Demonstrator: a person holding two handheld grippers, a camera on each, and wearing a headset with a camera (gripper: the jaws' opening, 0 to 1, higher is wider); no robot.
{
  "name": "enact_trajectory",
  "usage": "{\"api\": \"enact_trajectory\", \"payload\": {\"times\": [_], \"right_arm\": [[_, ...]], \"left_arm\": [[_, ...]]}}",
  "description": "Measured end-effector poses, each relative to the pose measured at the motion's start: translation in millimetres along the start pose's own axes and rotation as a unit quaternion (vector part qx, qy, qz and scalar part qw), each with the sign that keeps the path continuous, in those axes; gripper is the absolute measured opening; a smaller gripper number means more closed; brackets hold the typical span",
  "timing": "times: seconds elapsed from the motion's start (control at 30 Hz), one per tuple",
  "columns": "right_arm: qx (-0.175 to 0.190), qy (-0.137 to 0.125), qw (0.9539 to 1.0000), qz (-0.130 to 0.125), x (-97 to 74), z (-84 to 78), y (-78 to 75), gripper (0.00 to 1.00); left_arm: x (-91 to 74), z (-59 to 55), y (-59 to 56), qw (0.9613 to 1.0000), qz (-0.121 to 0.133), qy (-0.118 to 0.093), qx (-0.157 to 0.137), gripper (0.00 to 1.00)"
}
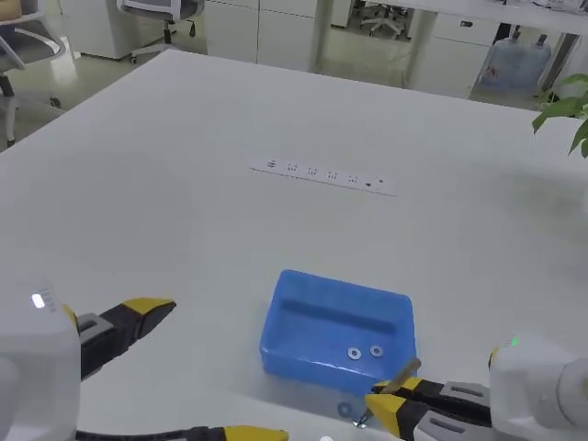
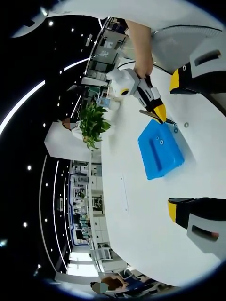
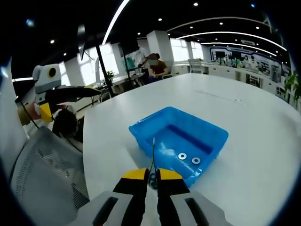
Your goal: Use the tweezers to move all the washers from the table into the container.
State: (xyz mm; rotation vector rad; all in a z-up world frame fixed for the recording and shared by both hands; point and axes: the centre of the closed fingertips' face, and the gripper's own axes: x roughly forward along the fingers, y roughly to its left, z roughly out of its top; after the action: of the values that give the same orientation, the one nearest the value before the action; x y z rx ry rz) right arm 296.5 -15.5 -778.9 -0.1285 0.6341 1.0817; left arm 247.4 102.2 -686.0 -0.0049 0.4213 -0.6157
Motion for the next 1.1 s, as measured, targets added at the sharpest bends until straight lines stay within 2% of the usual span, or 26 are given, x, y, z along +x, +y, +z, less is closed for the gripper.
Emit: {"api": "enact_trajectory", "payload": {"times": [0.37,0.5,0.67,0.73,0.83,0.97,1.1], "right_arm": [[-0.012,0.005,0.9999,0.004,2.1,-2.1,2.1,0.04],[-0.038,0.011,0.9992,0.004,2.5,-2.8,6.7,0.04],[-0.102,0.021,0.9945,0.006,4.7,-4.9,15.9,0.03],[-0.107,0.020,0.9940,0.005,5.1,-5.0,17.5,0.03],[-0.101,0.017,0.9947,0.001,4.7,-4.0,13.7,0.03],[-0.068,0.006,0.9977,-0.001,3.1,-3.6,9.6,0.03],[-0.051,0.002,0.9987,-0.001,1.7,-5.0,9.5,0.03]], "left_arm": [[-1.1,-1.5,1.6,1.0000,0.003,0.002,-0.002,0.93],[-0.8,-2.0,1.6,1.0000,0.003,0.002,-0.002,0.93],[0.3,-1.6,0.7,1.0000,0.001,0.002,-0.001,0.93],[0.5,-1.3,0.9,1.0000,0.002,0.002,0.000,0.93],[0.4,-1.2,1.4,1.0000,0.002,0.003,0.001,0.92],[-0.4,-1.3,1.5,1.0000,0.001,0.002,-0.001,0.92],[-0.9,-2.1,2.7,1.0000,0.003,0.002,-0.001,0.92]]}}
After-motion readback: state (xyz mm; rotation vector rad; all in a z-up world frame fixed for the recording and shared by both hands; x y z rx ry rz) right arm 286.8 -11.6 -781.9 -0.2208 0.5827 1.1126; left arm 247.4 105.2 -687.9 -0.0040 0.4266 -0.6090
